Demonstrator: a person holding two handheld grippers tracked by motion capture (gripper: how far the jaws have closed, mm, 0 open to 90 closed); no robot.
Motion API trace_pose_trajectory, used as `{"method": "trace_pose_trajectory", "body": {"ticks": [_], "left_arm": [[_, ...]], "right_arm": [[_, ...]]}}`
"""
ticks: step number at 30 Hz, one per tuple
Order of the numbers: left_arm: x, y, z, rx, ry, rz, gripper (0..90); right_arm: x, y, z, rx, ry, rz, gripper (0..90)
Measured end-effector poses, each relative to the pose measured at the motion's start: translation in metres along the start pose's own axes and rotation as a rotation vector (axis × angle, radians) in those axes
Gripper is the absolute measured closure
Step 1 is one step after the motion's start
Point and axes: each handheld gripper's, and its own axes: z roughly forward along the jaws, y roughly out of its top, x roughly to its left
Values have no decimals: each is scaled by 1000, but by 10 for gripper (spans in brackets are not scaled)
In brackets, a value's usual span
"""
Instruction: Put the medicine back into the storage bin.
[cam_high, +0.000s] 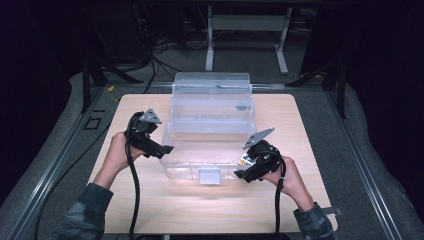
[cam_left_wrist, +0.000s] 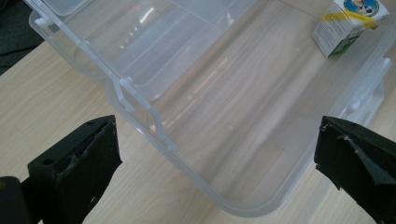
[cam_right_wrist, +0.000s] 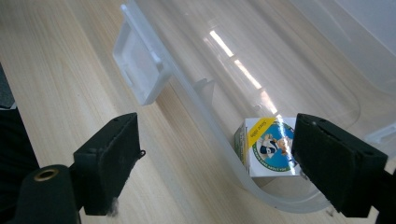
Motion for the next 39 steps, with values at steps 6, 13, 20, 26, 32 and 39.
{"method": "trace_pose_trajectory", "body": {"ticks": [6, 13, 20, 26, 32, 39], "left_arm": [[5, 11, 4, -5, -6, 2, 2], [9, 25, 9, 2, -12, 18, 2], [13, 34, 15, 13, -7, 29, 1], [19, 38, 20, 13, -12, 18, 1], [22, 44, 22, 18, -6, 26, 2], [23, 53, 25, 18, -14, 26, 2]], "right_arm": [[1, 1, 5, -17, -33, -3, 150], [0, 0, 5, -43, -10, 2, 151], [-1, -1, 6, -31, -16, 9, 148], [-2, -1, 7, -29, -17, 9, 148], [-3, -1, 7, -27, -16, 5, 147], [-3, -1, 7, -23, -19, 5, 148]]}}
